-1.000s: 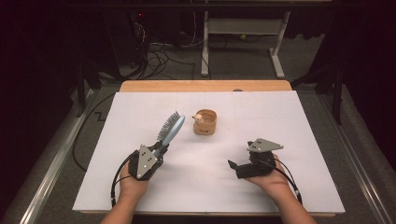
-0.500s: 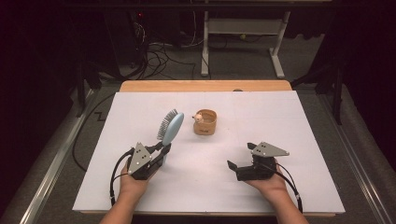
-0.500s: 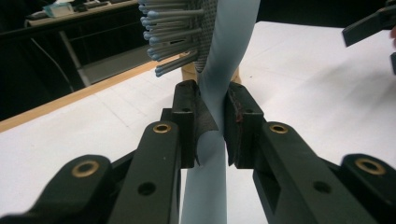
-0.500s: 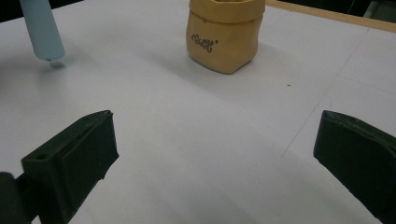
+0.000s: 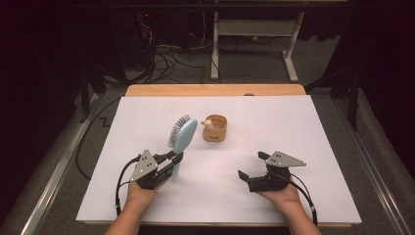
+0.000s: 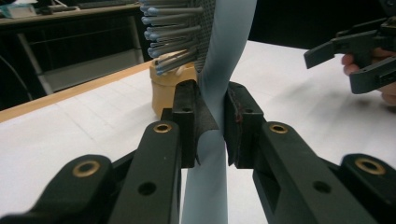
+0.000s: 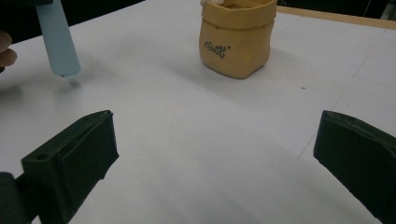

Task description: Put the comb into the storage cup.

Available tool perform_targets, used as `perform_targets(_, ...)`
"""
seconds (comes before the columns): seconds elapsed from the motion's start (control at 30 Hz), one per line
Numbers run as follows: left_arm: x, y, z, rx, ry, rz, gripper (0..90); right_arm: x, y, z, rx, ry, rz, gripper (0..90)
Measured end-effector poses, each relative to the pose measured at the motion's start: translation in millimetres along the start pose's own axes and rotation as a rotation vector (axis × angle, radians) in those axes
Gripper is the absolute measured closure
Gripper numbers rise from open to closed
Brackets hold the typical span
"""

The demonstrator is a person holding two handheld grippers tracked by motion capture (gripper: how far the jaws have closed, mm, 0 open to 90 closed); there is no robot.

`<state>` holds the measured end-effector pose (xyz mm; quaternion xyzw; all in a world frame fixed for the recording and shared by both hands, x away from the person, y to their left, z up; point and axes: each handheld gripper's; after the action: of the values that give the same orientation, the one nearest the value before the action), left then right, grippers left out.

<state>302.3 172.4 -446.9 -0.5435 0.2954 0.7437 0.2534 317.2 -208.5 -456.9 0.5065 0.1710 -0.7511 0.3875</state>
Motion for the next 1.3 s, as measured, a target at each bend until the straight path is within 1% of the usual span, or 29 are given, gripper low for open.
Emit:
perform_targets(0.27, 0.9, 0.3, -2.9, 0.082, 0.006, 0.016, 76.6, -4.7, -0.3, 3.1, -0.04, 0.048, -0.006, 0.5)
perform_targets(0.37, 0.6, -0.6, -3.3, 0.115, 0.013, 0.027, 76.6, -7.1, -1.2, 3.2, -0.065, 0.068, -0.009, 0.5)
perform_targets(0.43, 0.5, -0.6, -3.5, 0.128, 0.012, 0.027, 76.6, -10.0, -2.8, 2.6, -0.084, 0.077, -0.001, 0.4)
perform_targets(0.57, 0.8, -0.1, -4.2, 0.171, 0.015, 0.03, 76.6, -16.1, -6.1, 1.2, -0.125, 0.101, -0.001, 0.4)
perform_targets(0.7, 1.4, 0.6, -5.4, 0.196, 0.012, 0.031, 76.6, -24.1, -9.8, -0.3, -0.156, 0.12, 0.011, 0.4)
perform_targets(0.83, 1.2, 1.3, -6.2, 0.217, 0.018, 0.035, 76.7, -32.3, -12.9, -1.6, -0.199, 0.156, 0.005, 0.5)
perform_targets(0.87, 1.1, 1.6, -6.2, 0.23, 0.024, 0.043, 76.6, -34.5, -13.5, -2.2, -0.208, 0.163, 0.006, 0.5)
perform_targets(0.93, 0.8, 1.7, -6.3, 0.236, 0.023, 0.038, 76.6, -38.7, -14.4, -3.3, -0.236, 0.183, 0.003, 0.5)
perform_targets(1.0, 1.6, 1.9, -6.9, 0.25, 0.022, 0.045, 76.6, -42.4, -14.8, -4.7, -0.254, 0.203, 0.0, 0.6)
perform_targets(1.07, 1.9, 2.4, -7.8, 0.26, 0.017, 0.048, 76.7, -45.7, -15.7, -6.5, -0.265, 0.203, 0.007, 0.8)
perform_targets(1.1, 2.1, 2.6, -8.0, 0.264, 0.019, 0.049, 76.6, -47.8, -16.4, -8.3, -0.28, 0.209, 0.007, 0.9)
perform_targets(1.2, 2.1, 4.1, -8.6, 0.279, 0.023, 0.052, 76.7, -51.2, -17.6, -10.2, -0.294, 0.221, 0.008, 1.4)
perform_targets(1.27, 2.6, 5.4, -8.5, 0.295, 0.028, 0.049, 76.8, -53.6, -18.2, -11.8, -0.303, 0.23, 0.007, 1.8)
perform_targets(1.3, 2.7, 6.0, -8.5, 0.296, 0.027, 0.045, 76.8, -54.4, -18.4, -12.7, -0.305, 0.232, 0.007, 1.9)
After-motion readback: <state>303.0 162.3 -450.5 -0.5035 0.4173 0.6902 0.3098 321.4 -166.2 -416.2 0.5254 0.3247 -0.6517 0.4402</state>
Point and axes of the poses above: each handheld gripper's, and its own axes: z roughly backward along the jaws, x roughly out of its underside, y roughly to its right, and after that the axes turned 13 degrees about z, right-handed
